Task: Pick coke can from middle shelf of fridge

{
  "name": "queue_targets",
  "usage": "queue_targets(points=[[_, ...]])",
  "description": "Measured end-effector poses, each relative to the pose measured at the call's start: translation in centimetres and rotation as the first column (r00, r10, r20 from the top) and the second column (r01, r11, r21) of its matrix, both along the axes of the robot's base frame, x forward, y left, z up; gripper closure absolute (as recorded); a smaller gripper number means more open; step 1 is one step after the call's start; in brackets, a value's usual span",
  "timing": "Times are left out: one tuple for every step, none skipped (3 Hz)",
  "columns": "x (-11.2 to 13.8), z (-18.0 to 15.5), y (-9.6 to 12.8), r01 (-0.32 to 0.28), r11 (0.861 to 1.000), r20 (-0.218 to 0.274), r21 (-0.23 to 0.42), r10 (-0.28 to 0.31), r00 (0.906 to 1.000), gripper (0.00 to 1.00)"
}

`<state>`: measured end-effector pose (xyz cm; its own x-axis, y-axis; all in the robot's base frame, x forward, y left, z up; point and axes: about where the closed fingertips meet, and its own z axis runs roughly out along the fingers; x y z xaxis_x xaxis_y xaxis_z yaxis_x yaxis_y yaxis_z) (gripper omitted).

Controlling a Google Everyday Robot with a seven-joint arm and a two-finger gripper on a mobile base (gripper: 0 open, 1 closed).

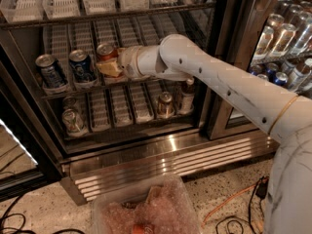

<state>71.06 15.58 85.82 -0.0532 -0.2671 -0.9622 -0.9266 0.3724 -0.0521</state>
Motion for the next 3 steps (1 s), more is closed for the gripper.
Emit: queue_targets(points=[[-0.5, 1.2, -0.3, -0.013, 1.000, 0.024, -0.002, 0.013, 0.9996, 1.00], [-0.8, 1.7, -0.4, -0.023, 1.000, 0.033, -0.007, 0.023, 0.9992, 1.00], [-4.0, 5.3, -1.9, -0.094, 0.994, 0.103, -0.048, 0.098, 0.9898, 1.00]])
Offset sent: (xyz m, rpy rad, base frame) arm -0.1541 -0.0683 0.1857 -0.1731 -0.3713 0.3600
